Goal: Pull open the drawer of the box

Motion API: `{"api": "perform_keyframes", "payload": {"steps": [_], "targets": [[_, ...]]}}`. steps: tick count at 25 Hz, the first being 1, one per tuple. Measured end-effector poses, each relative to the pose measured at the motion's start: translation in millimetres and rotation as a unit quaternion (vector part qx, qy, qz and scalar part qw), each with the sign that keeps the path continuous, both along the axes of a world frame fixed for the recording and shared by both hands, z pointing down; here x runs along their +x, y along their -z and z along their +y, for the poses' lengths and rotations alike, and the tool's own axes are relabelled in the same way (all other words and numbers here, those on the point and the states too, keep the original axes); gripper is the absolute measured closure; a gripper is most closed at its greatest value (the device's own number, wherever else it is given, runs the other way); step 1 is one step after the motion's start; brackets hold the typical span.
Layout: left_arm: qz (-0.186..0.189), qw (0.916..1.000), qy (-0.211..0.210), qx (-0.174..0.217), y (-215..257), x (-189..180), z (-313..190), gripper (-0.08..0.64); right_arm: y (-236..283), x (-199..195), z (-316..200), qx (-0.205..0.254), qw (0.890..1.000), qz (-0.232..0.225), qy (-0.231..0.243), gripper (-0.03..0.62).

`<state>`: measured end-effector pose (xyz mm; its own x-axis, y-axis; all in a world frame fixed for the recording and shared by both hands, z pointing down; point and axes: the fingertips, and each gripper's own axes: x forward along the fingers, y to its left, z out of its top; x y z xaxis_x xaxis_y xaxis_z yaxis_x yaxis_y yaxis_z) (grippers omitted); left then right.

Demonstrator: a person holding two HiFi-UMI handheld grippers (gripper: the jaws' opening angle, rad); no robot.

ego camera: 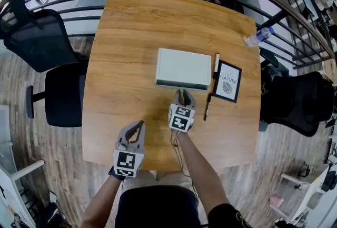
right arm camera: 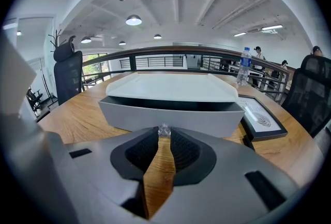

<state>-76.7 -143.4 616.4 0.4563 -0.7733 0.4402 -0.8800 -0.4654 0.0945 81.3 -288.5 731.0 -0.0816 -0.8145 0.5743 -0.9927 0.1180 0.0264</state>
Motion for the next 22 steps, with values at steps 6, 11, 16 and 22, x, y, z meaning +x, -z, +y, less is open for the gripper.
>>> {"api": "perform_keyframes", "payload": {"steps": [6, 11, 16, 22], "targets": [[-0.001, 1.0000, 0.000, 0.003, 0, -1, 2, 0.543, -3, -2, 9, -0.013, 1.000, -0.005, 0.001, 0.526], [0.001, 1.0000, 0.001, 0.004, 1, 0, 4, 0.543, -5, 0, 17, -0.019, 1.000, -0.001, 0.003, 0.526], [0.001, 1.0000, 0.002, 0.006, 4, -1, 8, 0.543, -7, 0, 24, -0.018, 1.000, -0.002, 0.002, 0.526], [-0.002, 1.0000, 0.001, 0.007, 6, -3, 13, 0.543, -6, -1, 32, -0.015, 1.000, -0.003, 0.003, 0.526]]}}
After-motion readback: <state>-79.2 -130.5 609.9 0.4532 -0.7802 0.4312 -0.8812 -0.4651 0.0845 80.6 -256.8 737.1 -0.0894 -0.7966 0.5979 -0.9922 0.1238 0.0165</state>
